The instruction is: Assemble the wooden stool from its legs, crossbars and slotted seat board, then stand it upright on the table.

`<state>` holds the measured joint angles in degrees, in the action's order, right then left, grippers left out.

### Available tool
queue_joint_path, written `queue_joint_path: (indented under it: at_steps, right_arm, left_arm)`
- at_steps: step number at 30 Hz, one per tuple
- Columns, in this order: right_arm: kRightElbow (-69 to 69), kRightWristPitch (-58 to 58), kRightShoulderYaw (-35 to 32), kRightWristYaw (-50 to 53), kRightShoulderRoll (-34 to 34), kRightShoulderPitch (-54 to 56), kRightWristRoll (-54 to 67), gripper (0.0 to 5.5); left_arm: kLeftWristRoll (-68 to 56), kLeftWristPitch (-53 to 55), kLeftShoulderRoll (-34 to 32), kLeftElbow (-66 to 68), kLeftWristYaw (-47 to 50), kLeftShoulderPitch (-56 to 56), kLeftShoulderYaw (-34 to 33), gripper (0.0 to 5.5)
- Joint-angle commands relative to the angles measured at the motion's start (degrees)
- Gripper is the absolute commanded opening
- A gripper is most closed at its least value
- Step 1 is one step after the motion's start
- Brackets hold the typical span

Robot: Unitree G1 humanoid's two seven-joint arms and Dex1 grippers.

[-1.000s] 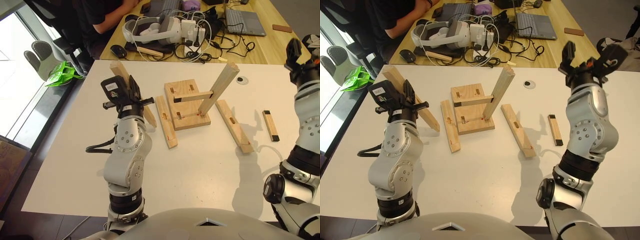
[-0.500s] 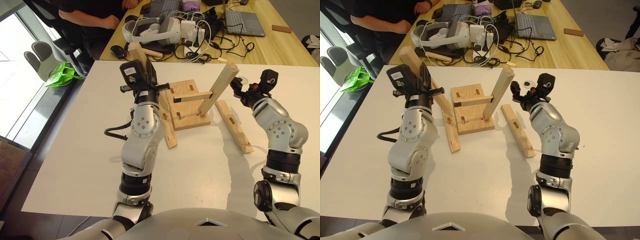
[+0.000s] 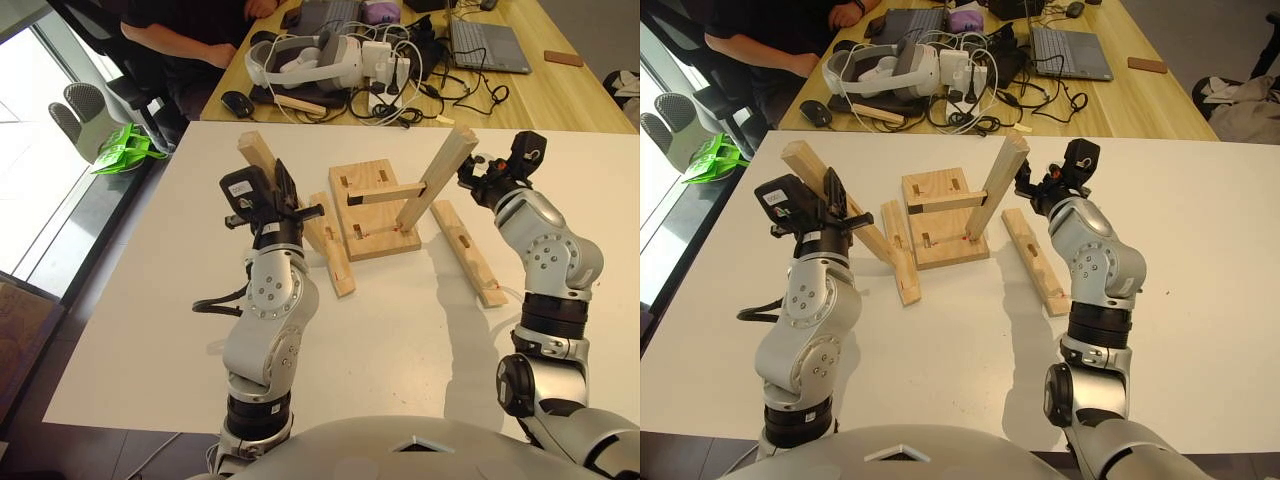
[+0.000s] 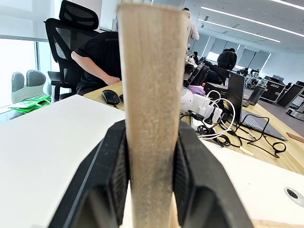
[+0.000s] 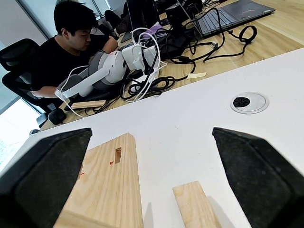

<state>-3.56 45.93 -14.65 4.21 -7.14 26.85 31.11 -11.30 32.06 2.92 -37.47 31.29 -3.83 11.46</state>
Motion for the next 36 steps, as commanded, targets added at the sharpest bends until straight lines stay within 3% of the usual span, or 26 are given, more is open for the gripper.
queue_joint_path:
  at_steps: [1,14,23,36]
  right_arm:
    - [-1.01,1.44,0.16,0.44,0.77,0.48,-0.10,4.72]
    - [-2.71,3.57,0.42,0.46,3.36,0.29,0.39,4.72]
    - [5.41,-1.62,-4.57,0.29,-2.61,5.67,-2.56,4.72]
    - [8.22,-2.93,-4.50,-0.48,-3.34,7.89,-2.72,4.72]
  left_arm:
    - [-0.28,0.52,7.67,-0.92,1.10,-3.53,-0.24,1.02]
    - [-0.10,-2.52,7.59,1.74,1.70,-3.16,0.59,1.02]
    - [-0.52,-12.70,11.40,11.27,2.81,-4.60,2.96,1.02]
    - [-5.61,-23.49,13.73,15.98,7.54,-8.21,0.10,1.02]
